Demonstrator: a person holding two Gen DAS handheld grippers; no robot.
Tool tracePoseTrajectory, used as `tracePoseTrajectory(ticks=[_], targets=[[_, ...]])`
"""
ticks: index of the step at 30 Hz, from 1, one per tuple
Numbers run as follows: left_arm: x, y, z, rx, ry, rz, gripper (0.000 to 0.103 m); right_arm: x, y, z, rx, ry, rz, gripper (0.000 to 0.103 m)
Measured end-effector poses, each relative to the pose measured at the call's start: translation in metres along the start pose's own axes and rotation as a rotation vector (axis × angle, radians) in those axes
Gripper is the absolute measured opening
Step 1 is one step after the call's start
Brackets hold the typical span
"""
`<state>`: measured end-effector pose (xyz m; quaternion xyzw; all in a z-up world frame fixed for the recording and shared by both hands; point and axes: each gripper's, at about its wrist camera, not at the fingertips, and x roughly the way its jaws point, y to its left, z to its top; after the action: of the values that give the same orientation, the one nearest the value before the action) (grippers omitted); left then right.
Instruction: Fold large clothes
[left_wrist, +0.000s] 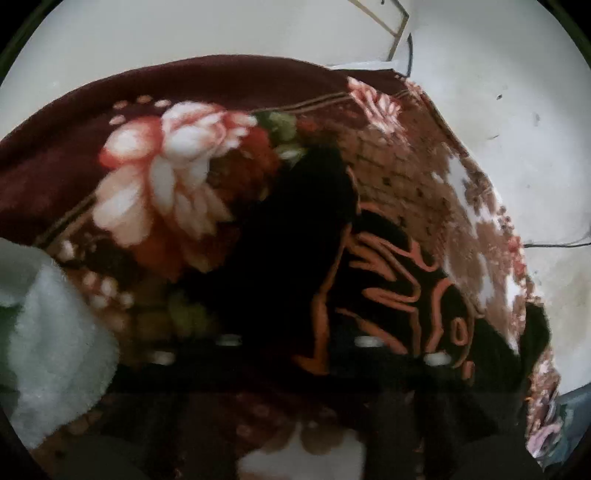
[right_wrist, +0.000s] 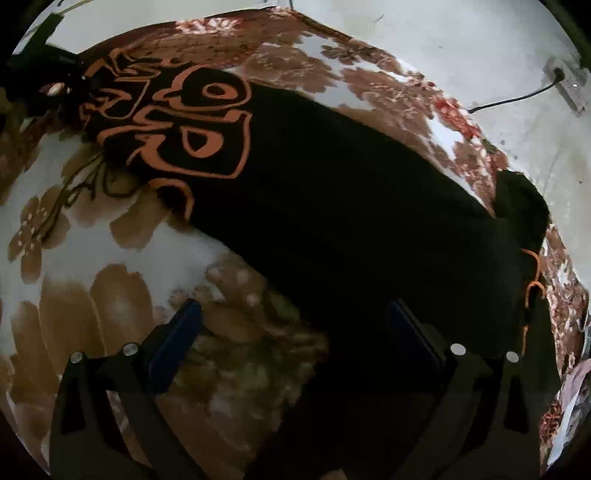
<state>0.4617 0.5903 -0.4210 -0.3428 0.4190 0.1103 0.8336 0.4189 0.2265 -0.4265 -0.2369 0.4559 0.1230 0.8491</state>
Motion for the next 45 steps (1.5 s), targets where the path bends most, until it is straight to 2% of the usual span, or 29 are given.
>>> tracePoseTrajectory(ticks=[3,5,8,11,17,22,26,30,32,35,37,39,45], targets=[[-0.026,-0.028,0.002,0.066,-0.052,0.011,0.013,0.006,0.002,-0.001,0.017,0.015,0.014,0.098],[-0.043,-0.050,0.005,0.090,-0.077,-0.013,0.012,0.009,0.005,-0.002,0.017,0.018,0.021,0.098],[-0.074,-0.102,0.014,0.141,-0.107,-0.104,0.012,0.013,0.005,-0.003,0.028,0.031,0.039,0.098],[-0.101,-0.168,0.021,0.223,-0.106,-0.249,0.012,0.019,0.003,-0.006,0.039,0.047,0.075,0.098],[-0.134,-0.302,0.006,0.402,-0.117,-0.384,0.011,0.020,-0.001,-0.012,0.044,0.026,0.113,0.099],[-0.152,-0.379,-0.018,0.469,-0.125,-0.484,0.011,0.020,-0.007,-0.008,0.057,0.046,0.151,0.099],[-0.155,-0.436,-0.053,0.514,-0.109,-0.567,0.011,0.015,-0.007,-0.011,0.012,0.020,0.140,0.099],[-0.143,-0.498,-0.110,0.558,-0.047,-0.647,0.011,0.007,-0.021,-0.018,0.037,0.015,0.180,0.099],[-0.137,-0.525,-0.142,0.592,-0.029,-0.655,0.011,0.005,-0.026,-0.022,0.043,0.013,0.191,0.099],[-0.123,-0.557,-0.187,0.634,0.009,-0.652,0.011,0.004,-0.033,-0.027,0.040,0.014,0.215,0.099],[-0.100,-0.575,-0.221,0.643,0.061,-0.654,0.011,0.005,-0.035,-0.031,0.046,0.022,0.240,0.099],[-0.070,-0.587,-0.255,0.632,0.139,-0.635,0.011,0.009,-0.038,-0.035,0.051,0.038,0.277,0.099],[-0.020,-0.615,-0.349,0.719,0.232,-0.550,0.010,0.008,-0.042,-0.046,0.033,0.009,0.324,0.099]])
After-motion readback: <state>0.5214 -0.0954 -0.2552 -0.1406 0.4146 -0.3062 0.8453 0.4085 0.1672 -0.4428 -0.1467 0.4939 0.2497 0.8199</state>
